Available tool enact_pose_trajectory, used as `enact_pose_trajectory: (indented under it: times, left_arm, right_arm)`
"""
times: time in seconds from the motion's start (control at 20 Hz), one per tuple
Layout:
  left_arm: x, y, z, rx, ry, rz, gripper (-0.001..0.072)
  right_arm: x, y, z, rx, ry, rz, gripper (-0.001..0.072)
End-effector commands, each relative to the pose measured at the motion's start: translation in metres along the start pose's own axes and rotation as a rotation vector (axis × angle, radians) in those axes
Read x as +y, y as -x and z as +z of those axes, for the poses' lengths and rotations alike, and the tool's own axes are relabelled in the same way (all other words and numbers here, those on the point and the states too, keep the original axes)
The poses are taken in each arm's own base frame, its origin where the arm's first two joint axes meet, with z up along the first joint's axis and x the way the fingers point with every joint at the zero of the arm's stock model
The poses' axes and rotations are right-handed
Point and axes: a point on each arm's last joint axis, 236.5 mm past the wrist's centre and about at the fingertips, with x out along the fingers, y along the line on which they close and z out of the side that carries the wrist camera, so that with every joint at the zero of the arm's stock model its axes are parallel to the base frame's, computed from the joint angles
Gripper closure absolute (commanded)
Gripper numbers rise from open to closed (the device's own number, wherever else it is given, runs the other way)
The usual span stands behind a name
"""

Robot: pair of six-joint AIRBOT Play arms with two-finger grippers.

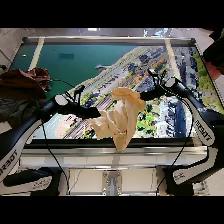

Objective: Fold the shirts.

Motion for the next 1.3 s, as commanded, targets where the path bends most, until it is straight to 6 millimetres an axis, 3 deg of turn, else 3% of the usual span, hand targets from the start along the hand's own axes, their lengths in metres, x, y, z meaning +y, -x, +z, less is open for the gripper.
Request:
enact_pose_trajectory:
  times: [0.0, 0.15, 0.3, 0.5, 0.65, 0.75, 0.95, 1.15, 1.2, 1.25]
  left_arm:
    - [0.004, -0.025, -0.022, 0.106, 0.092, -0.020, 0.0257]
    - [0.007, -0.035, -0.009, 0.057, 0.149, -0.035, 0.0257]
    - [0.008, -0.031, -0.001, 0.025, 0.151, -0.032, 0.0257]
    - [0.021, -0.002, -0.016, 0.098, 0.116, -0.009, 0.0257]
    - [0.026, 0.019, -0.006, 0.051, 0.123, -0.008, 0.0258]
    - [0.027, 0.012, -0.011, 0.073, 0.122, -0.004, 0.0258]
    - [0.029, -0.022, -0.033, 0.173, 0.122, 0.007, 0.0258]
    - [0.019, -0.032, -0.018, 0.114, 0.140, -0.041, 0.0266]
    - [0.017, -0.032, -0.013, 0.092, 0.139, -0.053, 0.0308]
    - [0.018, -0.033, -0.009, 0.075, 0.143, -0.050, 0.0508]
  right_arm:
    - [0.001, -0.006, 0.008, -0.033, -0.025, 0.012, 0.0702]
    - [0.007, 0.006, 0.023, -0.048, 0.000, 0.025, 0.0702]
    - [0.023, 0.036, 0.043, -0.026, 0.081, 0.056, 0.0702]
    - [0.044, 0.078, 0.068, -0.026, 0.172, 0.079, 0.0701]
    - [0.048, 0.087, 0.077, -0.049, 0.178, 0.078, 0.0701]
    - [0.047, 0.086, 0.076, -0.045, 0.172, 0.080, 0.0701]
    - [0.049, 0.086, 0.074, -0.033, 0.152, 0.085, 0.0701]
    - [0.050, 0.086, 0.070, -0.017, 0.153, 0.092, 0.0702]
    - [0.050, 0.086, 0.070, -0.017, 0.153, 0.092, 0.0702]
    - [0.050, 0.086, 0.070, -0.017, 0.153, 0.092, 0.0702]
